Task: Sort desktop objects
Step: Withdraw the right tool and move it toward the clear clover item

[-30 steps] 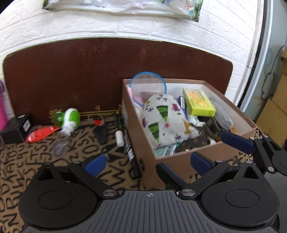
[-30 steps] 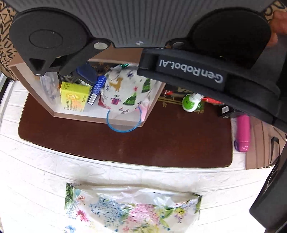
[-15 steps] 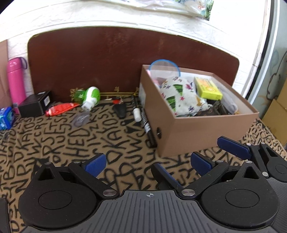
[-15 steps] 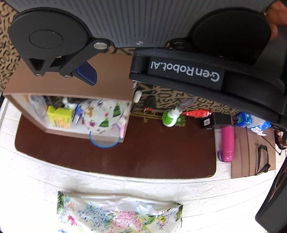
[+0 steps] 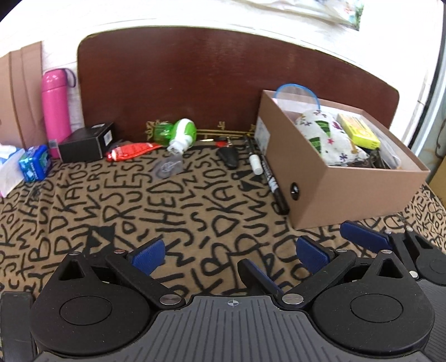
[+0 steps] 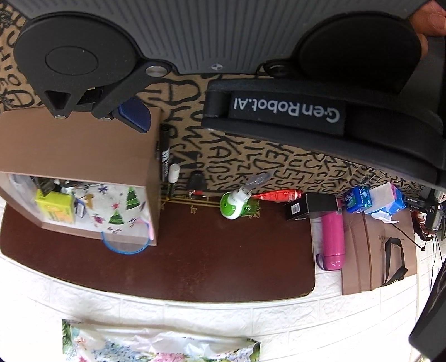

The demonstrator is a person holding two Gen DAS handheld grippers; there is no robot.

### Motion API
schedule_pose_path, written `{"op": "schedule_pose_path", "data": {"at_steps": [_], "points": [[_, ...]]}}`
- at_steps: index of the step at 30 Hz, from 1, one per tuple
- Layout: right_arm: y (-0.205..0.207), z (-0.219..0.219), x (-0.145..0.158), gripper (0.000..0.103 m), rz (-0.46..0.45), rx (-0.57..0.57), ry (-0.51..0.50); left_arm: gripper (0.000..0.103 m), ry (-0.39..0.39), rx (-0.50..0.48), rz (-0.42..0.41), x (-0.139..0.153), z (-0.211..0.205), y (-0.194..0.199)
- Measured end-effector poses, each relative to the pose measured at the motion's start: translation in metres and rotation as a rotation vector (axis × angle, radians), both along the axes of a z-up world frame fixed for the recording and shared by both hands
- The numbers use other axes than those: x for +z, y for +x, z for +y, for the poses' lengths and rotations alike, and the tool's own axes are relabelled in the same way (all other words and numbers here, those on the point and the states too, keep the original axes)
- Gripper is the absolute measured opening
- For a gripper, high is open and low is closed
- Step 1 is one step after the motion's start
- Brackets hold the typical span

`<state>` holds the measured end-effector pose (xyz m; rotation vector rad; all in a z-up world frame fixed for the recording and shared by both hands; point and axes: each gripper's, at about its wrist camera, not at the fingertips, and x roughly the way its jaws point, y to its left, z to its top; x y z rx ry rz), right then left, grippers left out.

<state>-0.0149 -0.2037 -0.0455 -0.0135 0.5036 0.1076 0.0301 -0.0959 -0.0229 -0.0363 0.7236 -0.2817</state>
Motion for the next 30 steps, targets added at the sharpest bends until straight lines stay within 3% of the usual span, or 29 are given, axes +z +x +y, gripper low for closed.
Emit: {"op": "schedule_pose_path", "data": {"at_steps": [5,10,13,16,21,25,30], "points": [[0.004,0.016,-0.002,0.103,-0.001,-0.021,-0.021,0.103,0.004,0.068,0.003,-0.002,0.014,0.005],[0.003,0.028,-0.002,0.103,-0.057,-0.01,-0.075,0.103,-0.034,0.048,0.012,-0.004,0.026,0.01],[0.005,0.027,-0.002,0.103,-0.072,0.011,-0.041,0.103,-0.089,0.021,0.029,-0.004,0.038,0.017],[0.016,0.023,-0.005,0.103,-0.052,0.041,0.033,0.103,-0.078,0.077,0.032,-0.006,0.048,0.027],[0.04,0.031,-0.011,0.103,-0.018,0.067,0.049,0.103,-0.074,0.095,0.038,-0.011,0.066,0.051],[0.059,0.039,-0.018,0.103,-0.035,0.1,0.004,0.102,-0.057,0.077,0.04,-0.013,0.071,0.076],[0.083,0.045,-0.025,0.1,-0.056,0.103,-0.065,0.094,-0.063,0.039,0.062,-0.018,0.07,0.106]]}}
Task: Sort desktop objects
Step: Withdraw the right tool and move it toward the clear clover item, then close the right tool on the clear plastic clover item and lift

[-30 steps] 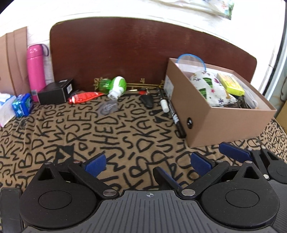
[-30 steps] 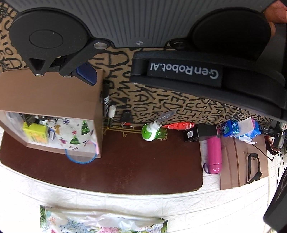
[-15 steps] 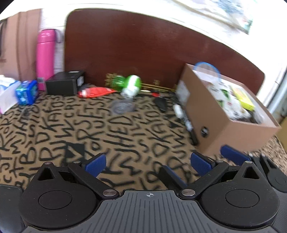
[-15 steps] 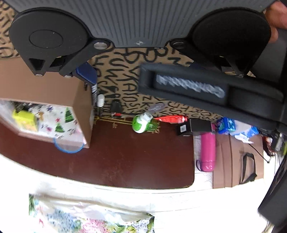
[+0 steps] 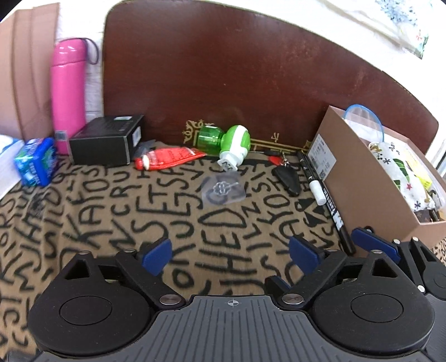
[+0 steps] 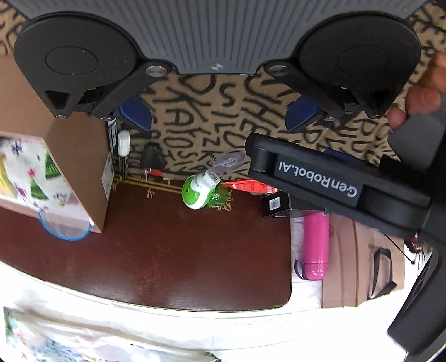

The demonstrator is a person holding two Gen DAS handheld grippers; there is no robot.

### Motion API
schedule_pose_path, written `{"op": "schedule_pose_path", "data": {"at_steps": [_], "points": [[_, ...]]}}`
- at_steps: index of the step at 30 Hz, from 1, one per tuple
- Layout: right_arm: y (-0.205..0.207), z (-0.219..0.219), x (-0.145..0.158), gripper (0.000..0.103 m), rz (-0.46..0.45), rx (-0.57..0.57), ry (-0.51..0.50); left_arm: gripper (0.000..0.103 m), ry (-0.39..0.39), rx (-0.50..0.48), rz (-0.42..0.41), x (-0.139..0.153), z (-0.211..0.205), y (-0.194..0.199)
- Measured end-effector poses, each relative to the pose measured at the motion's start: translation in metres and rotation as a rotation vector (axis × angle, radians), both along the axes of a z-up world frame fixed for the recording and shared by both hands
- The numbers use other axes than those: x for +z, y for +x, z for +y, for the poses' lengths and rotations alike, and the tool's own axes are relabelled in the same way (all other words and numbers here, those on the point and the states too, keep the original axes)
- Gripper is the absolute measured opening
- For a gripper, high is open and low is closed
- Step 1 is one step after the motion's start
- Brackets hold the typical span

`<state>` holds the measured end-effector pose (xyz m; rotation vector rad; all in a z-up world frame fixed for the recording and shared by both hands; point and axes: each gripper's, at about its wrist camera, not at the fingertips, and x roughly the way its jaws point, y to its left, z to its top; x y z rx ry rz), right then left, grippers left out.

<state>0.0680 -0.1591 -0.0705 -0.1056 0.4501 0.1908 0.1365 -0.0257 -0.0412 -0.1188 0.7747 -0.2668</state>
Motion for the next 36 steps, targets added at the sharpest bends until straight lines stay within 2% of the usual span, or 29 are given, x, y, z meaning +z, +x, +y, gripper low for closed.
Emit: {"op": "schedule_pose_path", "data": {"at_steps": [4,9,13,15,21,23,25,26,28,29,36], "points": [[0.025,0.001,-0.006,0.096,0.022,0.008,0.001,0.089,-0.002,-0.02,0.02,-0.006,-0.004,0.025],[0.057,0.005,-0.017,0.088,0.052,0.014,0.01,0.088,0.002,-0.018,0.049,-0.016,-0.004,0.059],[0.083,0.006,-0.025,0.083,0.093,0.024,0.057,0.088,-0.023,-0.026,0.087,-0.025,-0.003,0.085],[0.093,0.007,-0.029,0.078,0.105,0.027,0.068,0.088,-0.011,-0.035,0.092,-0.029,-0.005,0.096],[0.122,0.0,-0.038,0.073,0.164,0.036,0.147,0.085,0.025,-0.085,0.118,-0.041,-0.013,0.122],[0.127,0.0,-0.038,0.071,0.161,0.047,0.159,0.081,0.039,-0.102,0.109,-0.041,-0.016,0.126],[0.131,0.003,-0.038,0.066,0.162,0.063,0.157,0.073,0.039,-0.11,0.11,-0.041,-0.016,0.128],[0.134,0.004,-0.039,0.063,0.165,0.073,0.158,0.073,0.036,-0.113,0.111,-0.041,-0.016,0.129],[0.137,0.006,-0.04,0.059,0.17,0.082,0.157,0.06,0.04,-0.106,0.111,-0.041,-0.014,0.129],[0.137,0.008,-0.04,0.056,0.17,0.079,0.153,0.058,0.039,-0.105,0.108,-0.041,-0.013,0.129],[0.127,0.006,-0.039,0.042,0.154,0.063,0.161,0.039,-0.003,-0.117,0.11,-0.036,-0.008,0.119]]}}
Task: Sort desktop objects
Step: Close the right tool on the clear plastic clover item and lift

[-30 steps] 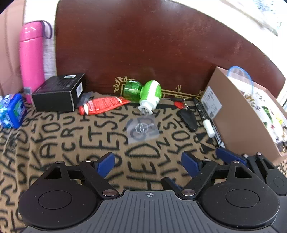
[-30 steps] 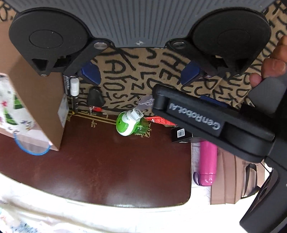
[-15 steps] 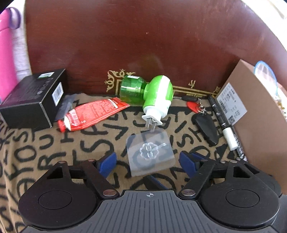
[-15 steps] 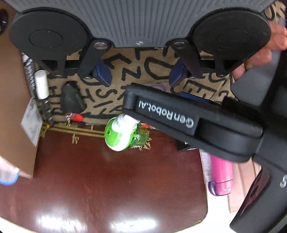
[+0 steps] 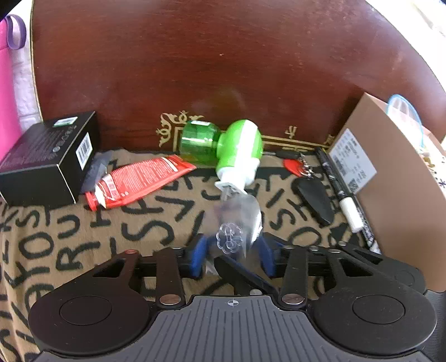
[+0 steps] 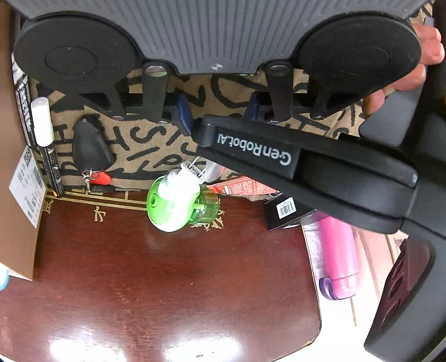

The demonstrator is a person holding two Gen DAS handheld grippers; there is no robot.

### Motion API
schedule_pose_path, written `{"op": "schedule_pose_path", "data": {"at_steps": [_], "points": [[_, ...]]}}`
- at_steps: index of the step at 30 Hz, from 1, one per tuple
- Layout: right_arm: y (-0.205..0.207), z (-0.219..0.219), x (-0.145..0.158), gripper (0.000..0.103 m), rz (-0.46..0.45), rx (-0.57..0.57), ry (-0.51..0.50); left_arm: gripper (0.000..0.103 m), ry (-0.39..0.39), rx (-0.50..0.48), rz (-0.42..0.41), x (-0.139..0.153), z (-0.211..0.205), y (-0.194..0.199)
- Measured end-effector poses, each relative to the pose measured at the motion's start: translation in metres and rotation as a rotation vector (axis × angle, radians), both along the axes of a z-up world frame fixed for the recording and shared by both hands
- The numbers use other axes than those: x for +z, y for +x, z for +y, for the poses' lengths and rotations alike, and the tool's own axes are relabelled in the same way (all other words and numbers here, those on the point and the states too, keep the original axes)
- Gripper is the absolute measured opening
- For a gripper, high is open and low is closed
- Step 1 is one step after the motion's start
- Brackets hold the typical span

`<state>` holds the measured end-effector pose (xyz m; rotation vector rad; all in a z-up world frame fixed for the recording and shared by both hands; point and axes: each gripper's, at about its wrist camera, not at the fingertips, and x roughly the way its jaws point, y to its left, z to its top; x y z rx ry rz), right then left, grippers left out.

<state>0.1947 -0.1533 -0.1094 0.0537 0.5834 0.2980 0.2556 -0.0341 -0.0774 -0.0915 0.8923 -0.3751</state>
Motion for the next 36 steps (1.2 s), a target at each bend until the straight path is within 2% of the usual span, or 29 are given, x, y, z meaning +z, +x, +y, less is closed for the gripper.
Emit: {"op": "schedule_pose_path", "data": {"at_steps": [2,5,6,13,20,23,24,25,26,27,28,29,30,33,36], "points": [[-0.003,0.001,0.002,0.04,-0.007,-0.004,-0.005,0.029,-0.011,-0.005,-0.004,0.002,0.0,-0.004],[-0.012,0.003,0.008,0.035,-0.038,-0.013,-0.031,0.025,-0.033,0.0,-0.016,0.008,0.001,-0.013],[-0.016,0.003,0.01,0.032,-0.048,-0.015,-0.038,0.025,-0.038,0.002,-0.021,0.01,0.001,-0.016],[-0.046,0.004,0.02,0.029,-0.099,-0.014,-0.1,0.019,-0.054,0.015,-0.052,0.021,-0.005,-0.047],[-0.093,0.001,0.035,0.026,-0.191,-0.032,-0.157,0.017,-0.075,0.015,-0.127,0.039,-0.015,-0.093],[-0.104,-0.004,0.037,0.026,-0.171,-0.021,-0.157,0.017,-0.055,0.012,-0.126,0.038,-0.023,-0.104],[-0.105,-0.006,0.035,0.027,-0.159,-0.02,-0.157,0.02,-0.061,0.007,-0.114,0.036,-0.023,-0.106],[-0.107,-0.008,0.033,0.027,-0.148,-0.023,-0.147,0.041,-0.073,0.016,-0.104,0.034,-0.022,-0.107],[-0.108,-0.01,0.033,0.028,-0.14,-0.028,-0.13,0.054,-0.074,0.038,-0.103,0.031,-0.02,-0.108],[-0.109,-0.013,0.031,0.041,-0.131,-0.038,-0.12,0.063,-0.06,0.072,-0.114,0.03,-0.019,-0.108],[-0.109,-0.015,0.029,0.053,-0.123,-0.046,-0.113,0.077,-0.047,0.093,-0.125,0.028,-0.017,-0.107],[-0.107,-0.019,0.026,0.072,-0.122,-0.05,-0.108,0.079,-0.038,0.107,-0.132,0.027,-0.016,-0.104],[-0.106,-0.022,0.024,0.076,-0.128,-0.052,-0.109,0.079,-0.034,0.112,-0.129,0.025,-0.014,-0.1],[-0.096,-0.024,0.019,0.08,-0.128,-0.036,-0.139,0.081,-0.053,0.095,-0.089,0.02,-0.011,-0.083],[-0.077,-0.028,0.011,0.082,-0.079,-0.005,-0.105,0.082,-0.076,0.098,-0.038,0.014,-0.012,-0.067]]}}
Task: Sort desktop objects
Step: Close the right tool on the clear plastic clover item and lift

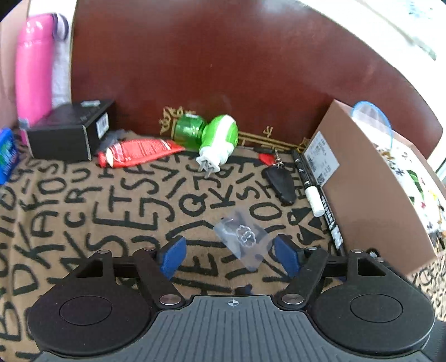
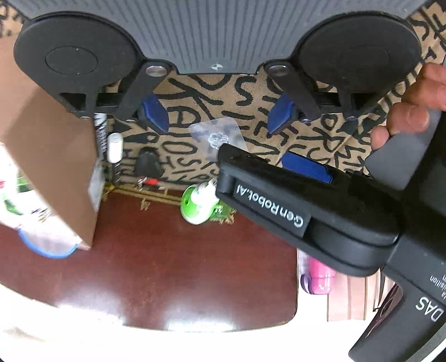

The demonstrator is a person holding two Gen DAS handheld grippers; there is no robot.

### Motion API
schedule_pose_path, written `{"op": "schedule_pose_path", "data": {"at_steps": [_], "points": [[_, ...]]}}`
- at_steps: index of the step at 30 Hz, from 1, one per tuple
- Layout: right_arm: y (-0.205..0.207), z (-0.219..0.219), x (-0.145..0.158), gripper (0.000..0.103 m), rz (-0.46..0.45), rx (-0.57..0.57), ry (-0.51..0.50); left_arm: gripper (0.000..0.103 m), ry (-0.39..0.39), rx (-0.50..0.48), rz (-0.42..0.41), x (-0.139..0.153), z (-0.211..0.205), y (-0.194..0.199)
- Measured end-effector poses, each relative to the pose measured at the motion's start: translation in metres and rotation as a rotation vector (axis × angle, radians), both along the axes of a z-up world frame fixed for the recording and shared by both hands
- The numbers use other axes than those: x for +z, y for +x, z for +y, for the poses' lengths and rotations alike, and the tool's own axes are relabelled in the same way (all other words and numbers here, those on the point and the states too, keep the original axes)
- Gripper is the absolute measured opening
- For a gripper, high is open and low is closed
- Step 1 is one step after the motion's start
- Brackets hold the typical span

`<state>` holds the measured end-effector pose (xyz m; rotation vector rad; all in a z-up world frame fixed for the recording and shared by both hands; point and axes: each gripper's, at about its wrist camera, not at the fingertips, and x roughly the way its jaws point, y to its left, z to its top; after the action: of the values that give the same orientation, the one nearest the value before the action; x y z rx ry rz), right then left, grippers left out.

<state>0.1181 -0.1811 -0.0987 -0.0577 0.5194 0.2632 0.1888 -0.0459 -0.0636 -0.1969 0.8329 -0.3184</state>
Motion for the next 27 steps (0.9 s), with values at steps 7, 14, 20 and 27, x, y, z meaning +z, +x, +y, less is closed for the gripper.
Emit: {"op": "schedule_pose_path", "data": {"at_steps": [7,14,20,27], "points": [[0.041,-0.006,-0.008,0.082,0.095,0.003,0.074,0.066,-0.017,-0.038,0.059,-0.013,-0.013,0.029],[0.051,-0.007,-0.01,0.065,0.106,-0.012,0.068,0.018,-0.023,-0.068,0.055,-0.017,-0.017,0.031],[0.032,0.0,-0.006,0.032,0.07,0.03,0.03,0.014,-0.015,-0.065,0.052,-0.018,-0.018,0.023],[0.011,0.01,-0.005,0.016,0.035,-0.002,-0.082,0.01,-0.037,-0.052,0.063,-0.012,-0.018,0.016]]}}
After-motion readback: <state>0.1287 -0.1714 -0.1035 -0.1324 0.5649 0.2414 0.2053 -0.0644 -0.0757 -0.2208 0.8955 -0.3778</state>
